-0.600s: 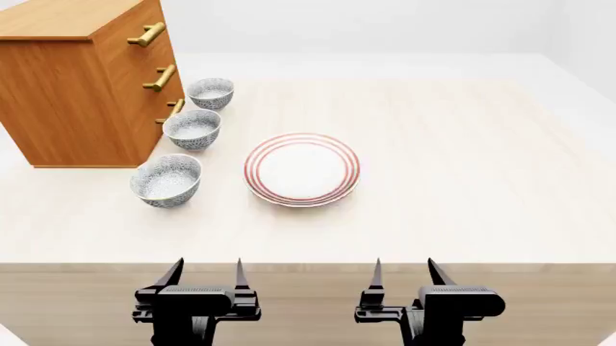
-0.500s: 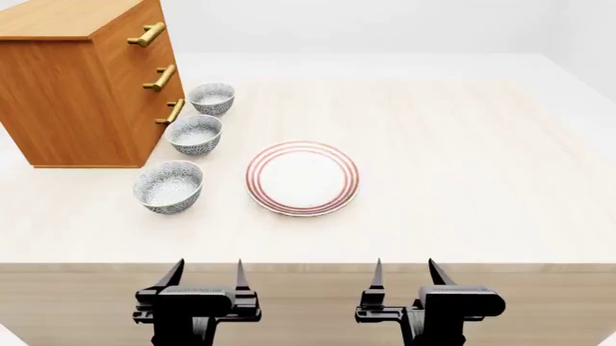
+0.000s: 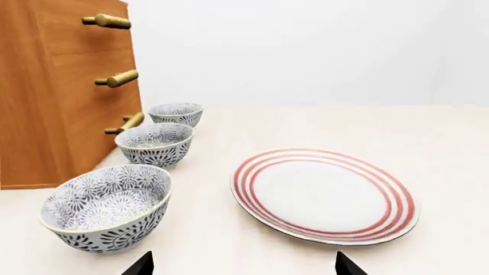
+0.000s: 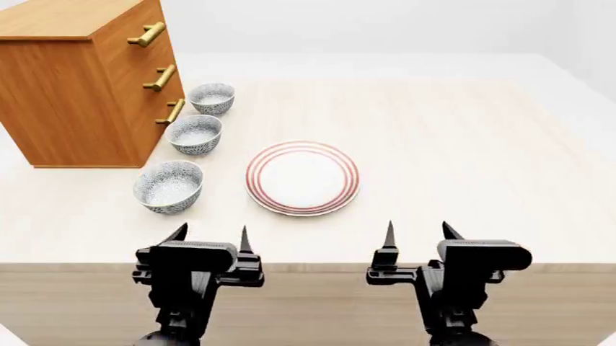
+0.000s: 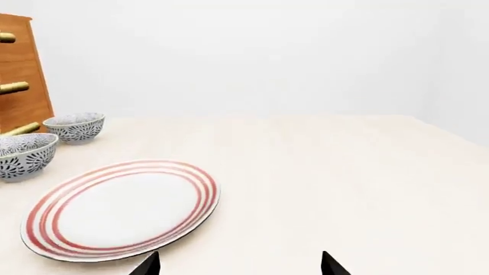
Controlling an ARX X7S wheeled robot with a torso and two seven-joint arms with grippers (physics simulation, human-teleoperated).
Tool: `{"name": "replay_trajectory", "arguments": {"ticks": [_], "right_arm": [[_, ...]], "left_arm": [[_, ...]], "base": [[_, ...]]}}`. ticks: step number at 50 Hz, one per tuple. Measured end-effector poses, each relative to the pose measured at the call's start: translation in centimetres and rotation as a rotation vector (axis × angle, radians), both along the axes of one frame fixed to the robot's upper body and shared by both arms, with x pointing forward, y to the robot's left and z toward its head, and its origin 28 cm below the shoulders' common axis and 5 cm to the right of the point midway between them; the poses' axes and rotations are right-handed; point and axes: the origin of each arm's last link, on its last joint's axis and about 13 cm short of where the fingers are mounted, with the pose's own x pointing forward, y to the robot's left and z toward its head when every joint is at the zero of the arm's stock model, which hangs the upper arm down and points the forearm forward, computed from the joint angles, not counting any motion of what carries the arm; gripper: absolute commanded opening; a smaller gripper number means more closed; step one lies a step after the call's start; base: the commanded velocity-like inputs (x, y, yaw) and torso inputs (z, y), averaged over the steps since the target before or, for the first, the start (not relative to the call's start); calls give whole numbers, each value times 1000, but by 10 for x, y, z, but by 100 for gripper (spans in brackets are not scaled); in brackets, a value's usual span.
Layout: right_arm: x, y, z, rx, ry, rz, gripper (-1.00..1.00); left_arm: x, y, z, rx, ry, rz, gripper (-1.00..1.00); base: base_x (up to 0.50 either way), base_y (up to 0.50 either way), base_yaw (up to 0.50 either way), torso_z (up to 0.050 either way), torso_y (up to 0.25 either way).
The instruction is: Put the bowl in the middle on the plate.
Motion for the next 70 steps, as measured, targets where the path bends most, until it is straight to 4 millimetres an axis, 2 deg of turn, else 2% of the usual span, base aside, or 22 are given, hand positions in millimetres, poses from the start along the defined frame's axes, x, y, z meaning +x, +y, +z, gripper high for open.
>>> {"name": "replay_trajectory", "arguments": {"ticks": [7, 18, 53, 65, 70], "right_arm": [[6, -4, 28, -15, -27, 18, 100], [8, -6, 43, -19, -35, 33, 100], [11, -4, 44, -15, -24, 66, 100], [10, -4, 43, -5, -27, 79, 100], [10, -5, 44, -1, -26, 83, 100]], "left_arm": [[11, -1, 28, 1, -29, -11, 100], [16, -2, 46, 8, -53, -17, 100], [20, -1, 50, 18, -63, -4, 100], [20, -1, 52, 23, -61, -3, 100], [20, -1, 64, 41, -43, -10, 100]], "base": [[433, 0, 0, 0, 0], [500, 0, 0, 0, 0], [500, 0, 0, 0, 1], [0, 0, 0, 0, 0], [0, 0, 0, 0, 0]]}}
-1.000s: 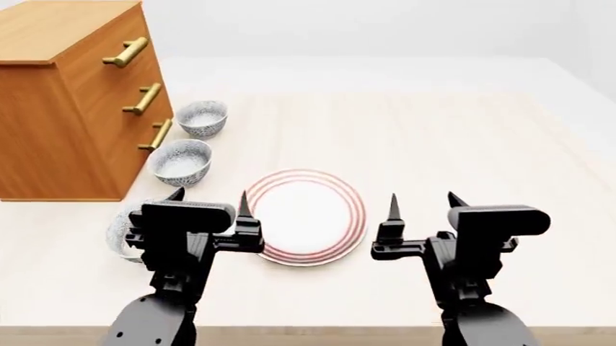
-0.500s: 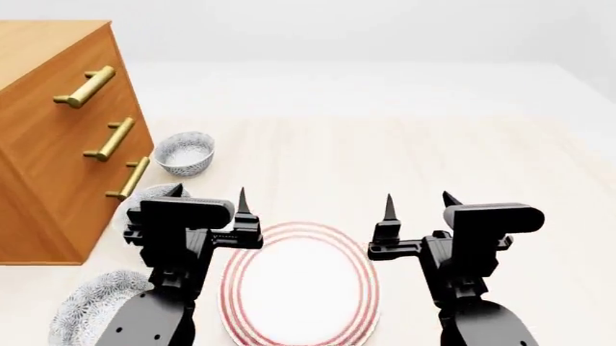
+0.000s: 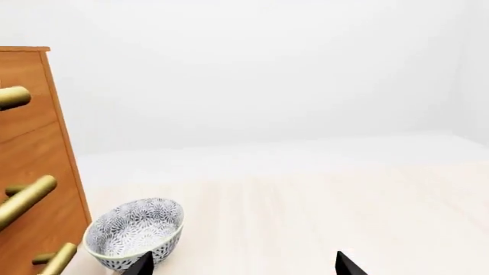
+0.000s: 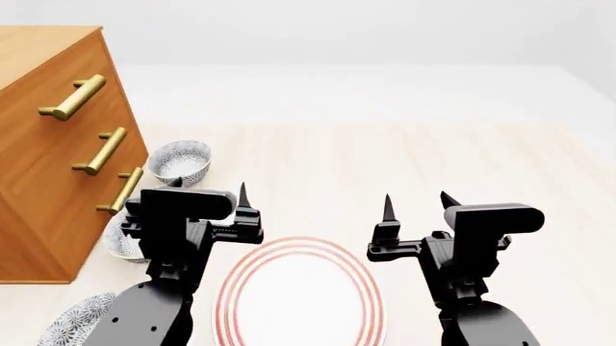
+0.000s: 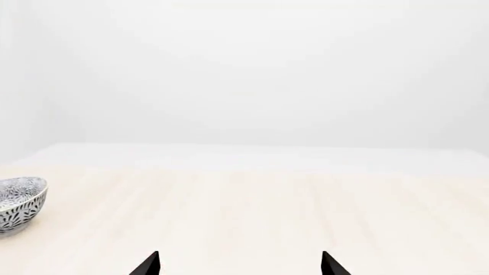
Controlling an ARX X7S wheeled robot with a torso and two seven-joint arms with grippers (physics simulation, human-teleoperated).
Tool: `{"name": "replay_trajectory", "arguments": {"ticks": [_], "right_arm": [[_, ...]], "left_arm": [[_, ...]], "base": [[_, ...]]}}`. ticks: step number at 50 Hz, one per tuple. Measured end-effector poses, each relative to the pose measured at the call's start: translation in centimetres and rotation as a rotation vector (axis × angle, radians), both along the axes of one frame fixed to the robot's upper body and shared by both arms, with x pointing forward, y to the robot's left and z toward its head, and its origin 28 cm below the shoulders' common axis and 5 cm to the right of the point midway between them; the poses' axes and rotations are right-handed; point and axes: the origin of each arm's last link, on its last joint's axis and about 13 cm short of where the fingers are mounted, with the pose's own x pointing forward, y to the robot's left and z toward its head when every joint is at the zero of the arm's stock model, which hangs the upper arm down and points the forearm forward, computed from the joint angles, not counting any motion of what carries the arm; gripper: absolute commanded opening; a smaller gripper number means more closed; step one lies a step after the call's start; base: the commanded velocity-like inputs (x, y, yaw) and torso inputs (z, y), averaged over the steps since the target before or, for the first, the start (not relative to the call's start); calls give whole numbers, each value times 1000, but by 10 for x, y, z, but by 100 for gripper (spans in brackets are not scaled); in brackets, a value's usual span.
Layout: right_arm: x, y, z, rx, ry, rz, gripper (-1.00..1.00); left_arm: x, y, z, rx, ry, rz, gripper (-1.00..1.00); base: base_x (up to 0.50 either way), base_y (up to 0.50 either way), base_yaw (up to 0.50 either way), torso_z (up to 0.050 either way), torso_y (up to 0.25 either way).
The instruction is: Put the bowl in the middle on the plate.
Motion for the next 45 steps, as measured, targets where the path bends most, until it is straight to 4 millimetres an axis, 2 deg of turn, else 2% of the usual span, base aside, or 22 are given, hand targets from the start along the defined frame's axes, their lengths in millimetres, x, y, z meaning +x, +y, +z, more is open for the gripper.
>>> {"name": "replay_trajectory", "arguments": {"ticks": [6, 13, 20, 27, 45], "right_arm": [[0, 0, 0, 7, 2, 6, 100], [1, 0, 2, 12, 3, 14, 100], [1, -1, 3, 15, 4, 18, 100], [1, -1, 3, 18, 3, 20, 100], [1, -1, 1, 23, 3, 22, 100]], "left_arm": [[10, 3, 28, 11, 87, 18, 100], [28, 8, 59, -10, 280, 37, 100], [41, 11, 77, 19, 431, 9, 100], [51, 18, 84, 59, 550, 14, 100], [66, 36, 84, 141, 734, 83, 100]], "base": [[0, 0, 0, 0, 0], [0, 0, 0, 0, 0], [0, 0, 0, 0, 0], [0, 0, 0, 0, 0], [0, 0, 0, 0, 0]]}}
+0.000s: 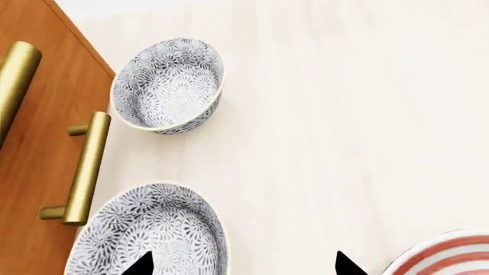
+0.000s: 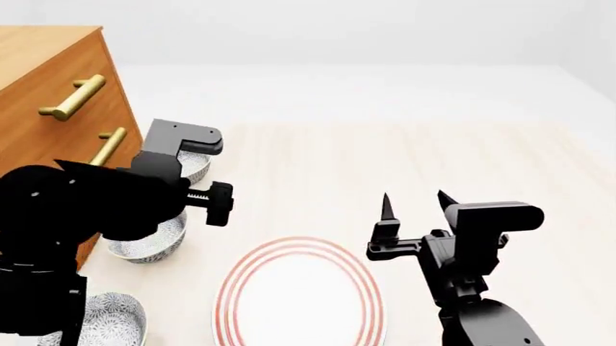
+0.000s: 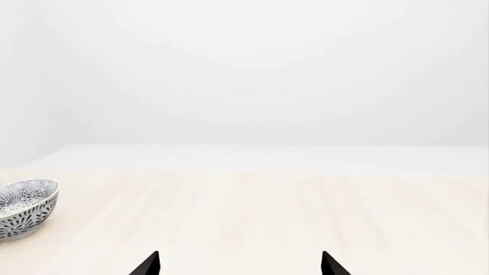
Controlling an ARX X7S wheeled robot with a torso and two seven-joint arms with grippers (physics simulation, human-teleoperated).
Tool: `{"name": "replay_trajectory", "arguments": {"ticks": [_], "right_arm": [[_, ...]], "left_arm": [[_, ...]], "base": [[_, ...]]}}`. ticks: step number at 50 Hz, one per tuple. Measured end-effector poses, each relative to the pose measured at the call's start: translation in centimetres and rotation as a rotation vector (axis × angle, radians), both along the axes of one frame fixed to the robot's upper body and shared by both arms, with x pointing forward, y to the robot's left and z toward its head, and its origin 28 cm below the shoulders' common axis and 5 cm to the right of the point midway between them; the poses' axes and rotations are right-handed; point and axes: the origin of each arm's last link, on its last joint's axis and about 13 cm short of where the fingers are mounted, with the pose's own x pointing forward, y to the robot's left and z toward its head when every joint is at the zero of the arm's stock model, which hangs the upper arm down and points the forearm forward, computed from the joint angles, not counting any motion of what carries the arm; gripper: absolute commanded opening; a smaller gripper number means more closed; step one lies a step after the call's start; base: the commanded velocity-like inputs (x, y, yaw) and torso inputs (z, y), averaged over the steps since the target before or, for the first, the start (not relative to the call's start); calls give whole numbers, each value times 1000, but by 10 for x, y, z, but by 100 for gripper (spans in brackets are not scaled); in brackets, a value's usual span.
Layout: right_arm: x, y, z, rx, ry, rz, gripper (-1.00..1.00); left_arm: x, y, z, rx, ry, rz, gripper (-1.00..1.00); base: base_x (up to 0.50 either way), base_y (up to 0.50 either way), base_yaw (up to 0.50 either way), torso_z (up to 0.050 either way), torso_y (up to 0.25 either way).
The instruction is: Put the bowl in the middle on the plate.
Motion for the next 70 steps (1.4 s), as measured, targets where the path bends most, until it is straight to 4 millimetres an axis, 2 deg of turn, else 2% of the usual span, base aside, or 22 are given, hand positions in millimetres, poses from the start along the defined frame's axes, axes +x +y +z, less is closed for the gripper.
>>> {"name": "replay_trajectory", "arguments": {"ticks": [18, 35, 52, 53, 70], "right_arm": [[-3, -1, -4, 4, 3, -4, 100], [-4, 0, -5, 12, 4, -6, 100], [-6, -1, -3, 18, -7, -16, 100], [-6, -1, -3, 18, -7, -17, 100], [-8, -2, -3, 20, -14, -20, 100]], "left_arm": [[26, 6, -15, -4, 73, 45, 100], [47, 13, -47, 25, 148, 85, 100], [52, 15, -80, 51, 229, 91, 100], [52, 15, -82, 52, 232, 92, -100], [48, 16, -90, 78, 234, 110, -100]], "base": [[0, 0, 0, 0, 0], [0, 0, 0, 0, 0], [0, 0, 0, 0, 0], [0, 0, 0, 0, 0], [0, 0, 0, 0, 0]]}}
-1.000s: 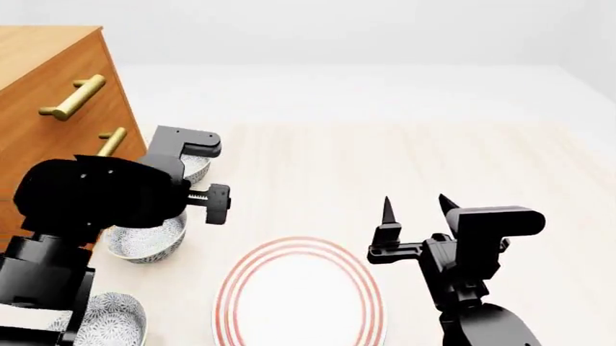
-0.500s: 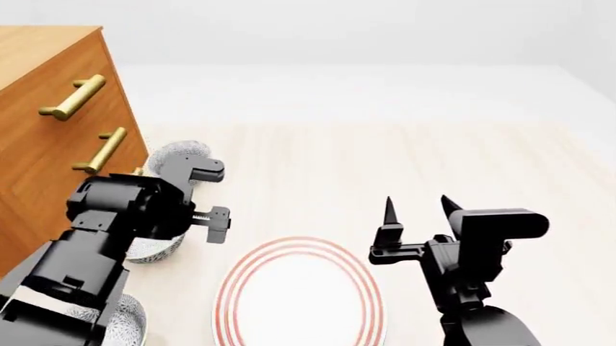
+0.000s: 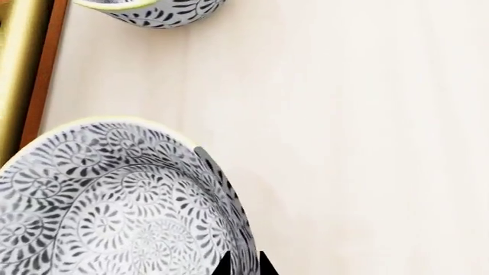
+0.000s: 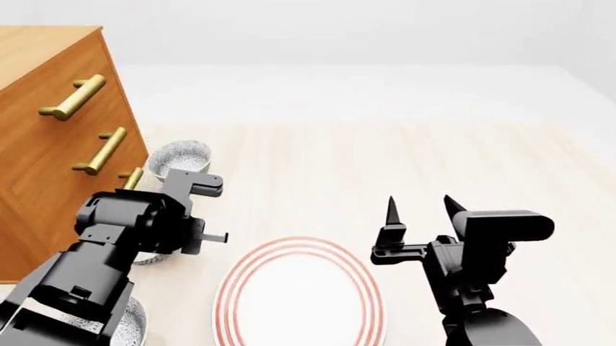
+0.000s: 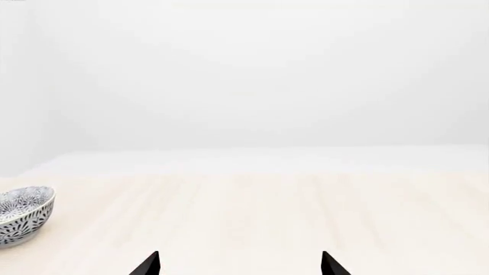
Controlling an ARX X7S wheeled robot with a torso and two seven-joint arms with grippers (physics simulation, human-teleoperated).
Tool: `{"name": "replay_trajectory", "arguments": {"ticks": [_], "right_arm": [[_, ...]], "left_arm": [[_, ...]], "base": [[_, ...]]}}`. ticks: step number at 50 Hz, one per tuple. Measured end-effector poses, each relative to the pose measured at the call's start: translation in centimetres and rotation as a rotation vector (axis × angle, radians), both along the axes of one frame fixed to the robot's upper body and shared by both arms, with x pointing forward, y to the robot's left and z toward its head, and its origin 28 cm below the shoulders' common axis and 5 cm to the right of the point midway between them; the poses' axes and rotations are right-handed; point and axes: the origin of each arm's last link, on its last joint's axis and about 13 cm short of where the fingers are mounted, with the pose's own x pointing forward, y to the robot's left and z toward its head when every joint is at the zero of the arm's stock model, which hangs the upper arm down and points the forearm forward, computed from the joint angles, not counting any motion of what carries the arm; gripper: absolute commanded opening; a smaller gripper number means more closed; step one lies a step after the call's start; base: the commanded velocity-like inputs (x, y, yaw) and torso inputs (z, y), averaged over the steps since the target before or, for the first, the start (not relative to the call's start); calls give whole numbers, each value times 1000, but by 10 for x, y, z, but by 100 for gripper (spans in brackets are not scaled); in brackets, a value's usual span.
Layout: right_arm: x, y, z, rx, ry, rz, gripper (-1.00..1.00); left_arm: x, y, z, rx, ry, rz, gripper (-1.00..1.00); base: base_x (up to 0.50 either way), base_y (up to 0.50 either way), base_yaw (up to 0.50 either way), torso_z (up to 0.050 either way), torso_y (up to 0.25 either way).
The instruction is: Put the bowl in the middle on the plate.
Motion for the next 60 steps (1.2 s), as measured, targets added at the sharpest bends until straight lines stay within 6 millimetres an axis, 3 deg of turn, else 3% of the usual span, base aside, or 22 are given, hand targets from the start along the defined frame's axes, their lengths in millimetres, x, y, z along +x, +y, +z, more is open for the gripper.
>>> {"name": "replay_trajectory", "arguments": {"ticks": [16, 39, 52, 60], "right_arm": [[-1, -1, 2, 4, -12, -7, 100], [-1, -1, 3, 4, -22, -10, 100], [-2, -2, 3, 7, -25, -17, 100], [-2, -3, 3, 9, -25, -20, 100]], "left_arm": [[-4, 0, 5, 23, -31, -33, -100], [-19, -9, 40, 33, -181, -144, -100], [-52, -26, 67, 99, -280, -384, -100], [-80, -43, 67, 185, -306, -598, -100]], "base": [[0, 0, 0, 0, 0], [0, 0, 0, 0, 0], [0, 0, 0, 0, 1], [0, 0, 0, 0, 0]]}}
